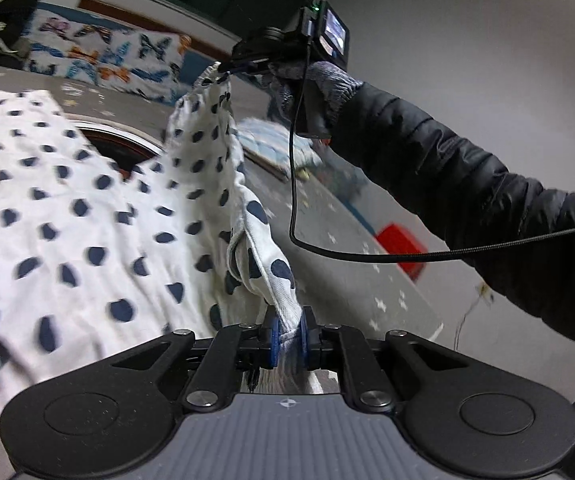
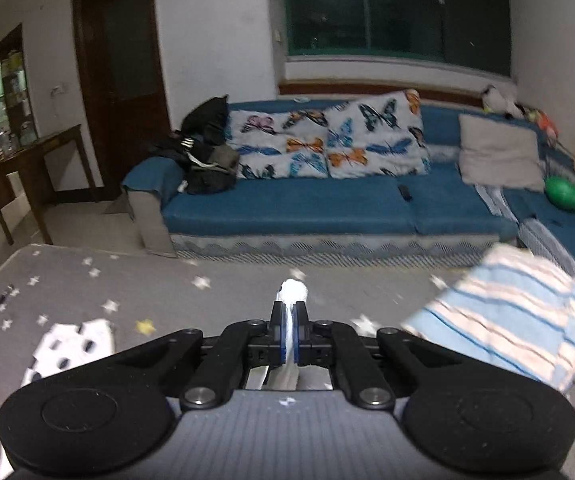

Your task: Fold clothes

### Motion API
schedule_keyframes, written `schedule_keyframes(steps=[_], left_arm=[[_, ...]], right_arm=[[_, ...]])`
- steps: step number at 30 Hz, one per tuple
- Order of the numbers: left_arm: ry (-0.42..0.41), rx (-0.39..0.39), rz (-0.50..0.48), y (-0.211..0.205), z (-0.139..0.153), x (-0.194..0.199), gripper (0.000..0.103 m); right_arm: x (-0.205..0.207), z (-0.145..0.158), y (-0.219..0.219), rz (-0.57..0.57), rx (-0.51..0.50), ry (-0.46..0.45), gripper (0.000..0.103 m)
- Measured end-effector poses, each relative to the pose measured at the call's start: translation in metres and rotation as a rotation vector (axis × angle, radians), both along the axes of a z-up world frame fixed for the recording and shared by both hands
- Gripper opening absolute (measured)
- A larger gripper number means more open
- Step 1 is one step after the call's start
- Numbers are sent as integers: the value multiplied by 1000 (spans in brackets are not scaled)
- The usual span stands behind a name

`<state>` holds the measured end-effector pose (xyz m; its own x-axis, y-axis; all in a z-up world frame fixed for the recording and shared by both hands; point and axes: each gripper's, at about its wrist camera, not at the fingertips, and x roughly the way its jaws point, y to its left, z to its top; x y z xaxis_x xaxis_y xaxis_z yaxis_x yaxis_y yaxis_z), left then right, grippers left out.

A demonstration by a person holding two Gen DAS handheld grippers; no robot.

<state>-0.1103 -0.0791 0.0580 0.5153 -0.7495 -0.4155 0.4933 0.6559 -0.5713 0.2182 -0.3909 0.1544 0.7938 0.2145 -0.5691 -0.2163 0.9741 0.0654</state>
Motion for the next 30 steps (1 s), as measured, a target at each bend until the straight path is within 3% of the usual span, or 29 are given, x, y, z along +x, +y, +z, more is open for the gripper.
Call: schedule_keyframes(steps=[4,10,21,26,30], left_arm=[[5,-53,70,29,0,-11,11],[18,-94,163,63,-2,-26,11],[127,-110,320,102,-31,-33,11],[151,-105,357,105,-34,-36,11],[162,-100,367,104,-35,-40,12]], right_arm=[[6,14,52,41,-22,-14,2],[14,12,138,136,-59,-17,2],[20,-46,283,287,-121,48,2],[15,-70,313,359,-83,94,3],[13,-72,309,385,-18,126,4]])
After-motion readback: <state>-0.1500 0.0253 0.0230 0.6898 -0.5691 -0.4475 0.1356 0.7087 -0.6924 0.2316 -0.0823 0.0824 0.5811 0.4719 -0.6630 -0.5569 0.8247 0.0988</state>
